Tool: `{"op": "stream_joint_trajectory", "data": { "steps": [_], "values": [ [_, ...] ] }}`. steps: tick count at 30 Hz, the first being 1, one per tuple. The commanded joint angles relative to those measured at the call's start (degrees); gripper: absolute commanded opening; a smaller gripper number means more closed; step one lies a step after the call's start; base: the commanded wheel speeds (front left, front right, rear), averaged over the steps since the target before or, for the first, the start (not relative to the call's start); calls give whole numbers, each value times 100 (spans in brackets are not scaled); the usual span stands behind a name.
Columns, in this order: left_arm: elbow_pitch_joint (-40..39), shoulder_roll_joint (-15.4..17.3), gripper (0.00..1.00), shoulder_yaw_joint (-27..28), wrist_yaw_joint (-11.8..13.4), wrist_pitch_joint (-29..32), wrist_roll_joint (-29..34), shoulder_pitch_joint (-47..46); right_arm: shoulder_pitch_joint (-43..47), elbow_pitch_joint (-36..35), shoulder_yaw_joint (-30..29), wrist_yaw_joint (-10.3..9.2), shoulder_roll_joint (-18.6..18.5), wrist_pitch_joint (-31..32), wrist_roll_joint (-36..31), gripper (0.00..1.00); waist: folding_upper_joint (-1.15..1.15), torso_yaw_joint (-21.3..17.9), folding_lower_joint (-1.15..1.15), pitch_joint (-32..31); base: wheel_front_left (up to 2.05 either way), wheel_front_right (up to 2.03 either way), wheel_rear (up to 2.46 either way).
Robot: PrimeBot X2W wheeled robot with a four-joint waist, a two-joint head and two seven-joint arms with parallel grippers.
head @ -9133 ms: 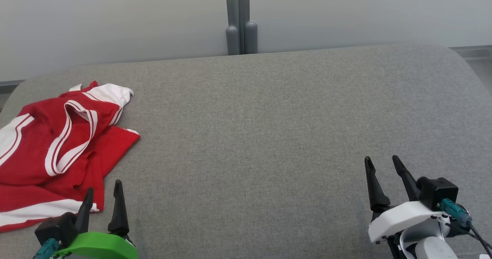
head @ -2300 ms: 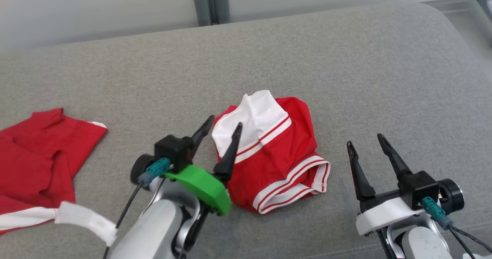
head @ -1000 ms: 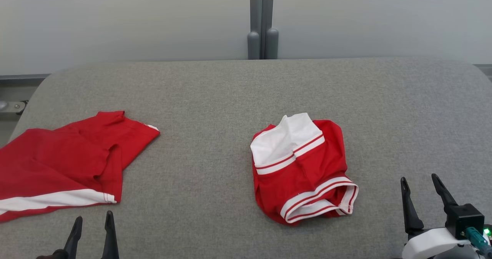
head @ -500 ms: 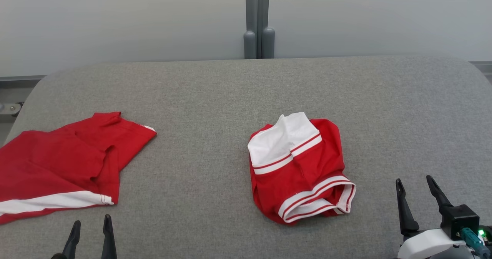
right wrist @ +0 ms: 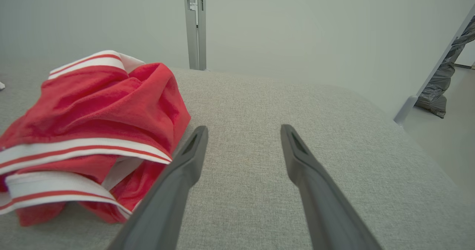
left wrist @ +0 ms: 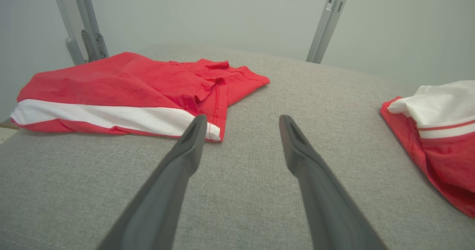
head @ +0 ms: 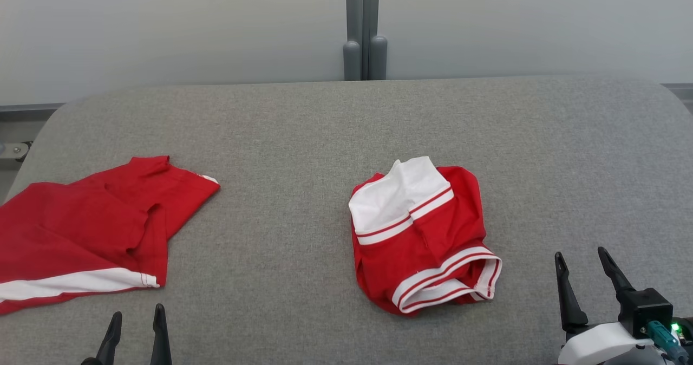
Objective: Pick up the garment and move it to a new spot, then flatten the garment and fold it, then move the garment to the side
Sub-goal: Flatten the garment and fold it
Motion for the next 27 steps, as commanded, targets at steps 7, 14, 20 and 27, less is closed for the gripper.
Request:
{"op": "stream_joint_trajectory", "data": {
  "steps": [7,14,20,27],
  "values": [
    [32,-42,100,51,-68,-17,85,-140,-58,-13,-2,-10,-17,-3,38,100,0,-27,0,65,0,0,0],
    [-22,-72,100,1,-97,-16,93,-261,-117,-17,44,-10,20,-3,14,100,0,-89,0,177,0,0,0],
    [-78,-26,100,-44,-124,-11,42,-419,-184,-20,66,-10,12,-3,19,100,0,-200,0,236,0,0,0],
    [-167,-6,100,-175,-143,-10,-22,-565,-216,-33,58,-10,-19,-3,25,100,0,-316,0,241,0,0,0]
  ]
}}
